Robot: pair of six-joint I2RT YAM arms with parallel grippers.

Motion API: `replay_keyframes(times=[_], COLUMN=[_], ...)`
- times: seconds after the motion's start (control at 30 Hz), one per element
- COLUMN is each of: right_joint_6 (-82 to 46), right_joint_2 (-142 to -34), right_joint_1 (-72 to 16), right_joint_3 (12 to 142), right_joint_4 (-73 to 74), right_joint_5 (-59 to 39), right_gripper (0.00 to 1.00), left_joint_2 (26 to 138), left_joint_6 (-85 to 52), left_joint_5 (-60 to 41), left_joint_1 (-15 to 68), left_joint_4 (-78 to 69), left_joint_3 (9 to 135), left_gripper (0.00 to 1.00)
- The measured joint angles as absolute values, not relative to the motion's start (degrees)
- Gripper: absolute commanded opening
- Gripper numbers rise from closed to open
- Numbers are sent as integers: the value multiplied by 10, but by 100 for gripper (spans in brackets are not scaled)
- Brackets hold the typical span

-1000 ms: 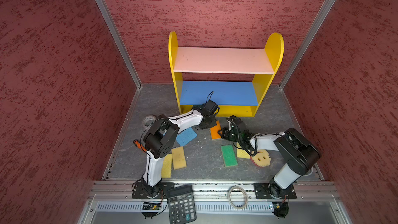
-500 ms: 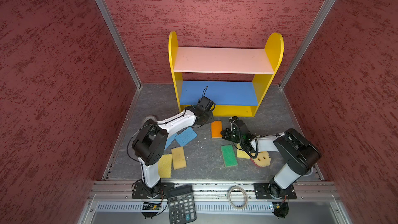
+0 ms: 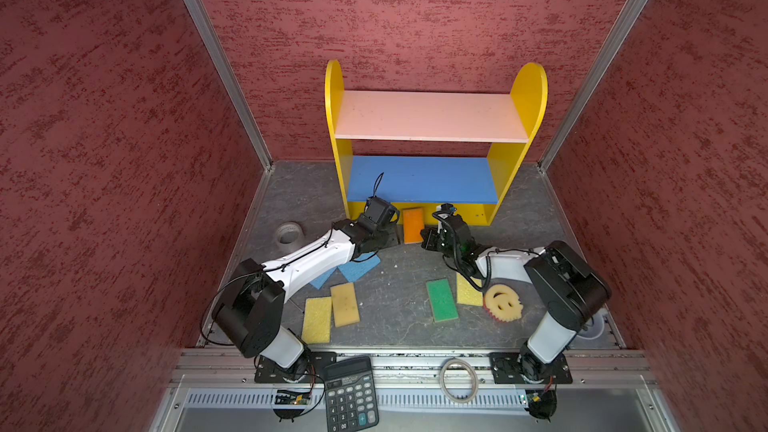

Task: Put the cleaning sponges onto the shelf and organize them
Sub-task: 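Stand the orange sponge against the yellow front board beside the green sponge, then open the right gripper and draw it back from the orange sponge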

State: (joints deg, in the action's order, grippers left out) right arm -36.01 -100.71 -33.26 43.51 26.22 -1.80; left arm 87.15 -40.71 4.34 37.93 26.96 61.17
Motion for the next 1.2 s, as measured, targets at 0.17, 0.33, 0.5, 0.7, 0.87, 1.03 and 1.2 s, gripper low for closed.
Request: replay_keyframes(times=[0.17,0.33,0.5,0.7,0.87,1.03,1.2], right_joint_6=[-324,-306,-300,-288,-282,-284,-306], right_joint_2=[-1074,-1105,-1107,-1107,-1107,-1068,-981], right_joint_1=[-333,-333,-335,-336,-336,-331,-328], right_joint_3=[466,499,500,500,498,471,428], right_joint_4=[286,299,298,294,291,298,314], right_joint_5=[10,36,64,84,97,110,111], right_gripper=[0,0,0,19,27,31,32], left_joint_2=[855,854,854,866,879,881,882], left_joint_6=[-413,-420,-427,-431,-432,-432,-433], left_joint_5=[50,51,50,50,50,50,50], left_joint_1=[379,379,380,387,396,399,399], left_joint_4=[269,269,269,268,267,269,270], left_joint_3=[594,585,584,585,587,595,600], left_gripper=[57,58,58,59,59,60,60])
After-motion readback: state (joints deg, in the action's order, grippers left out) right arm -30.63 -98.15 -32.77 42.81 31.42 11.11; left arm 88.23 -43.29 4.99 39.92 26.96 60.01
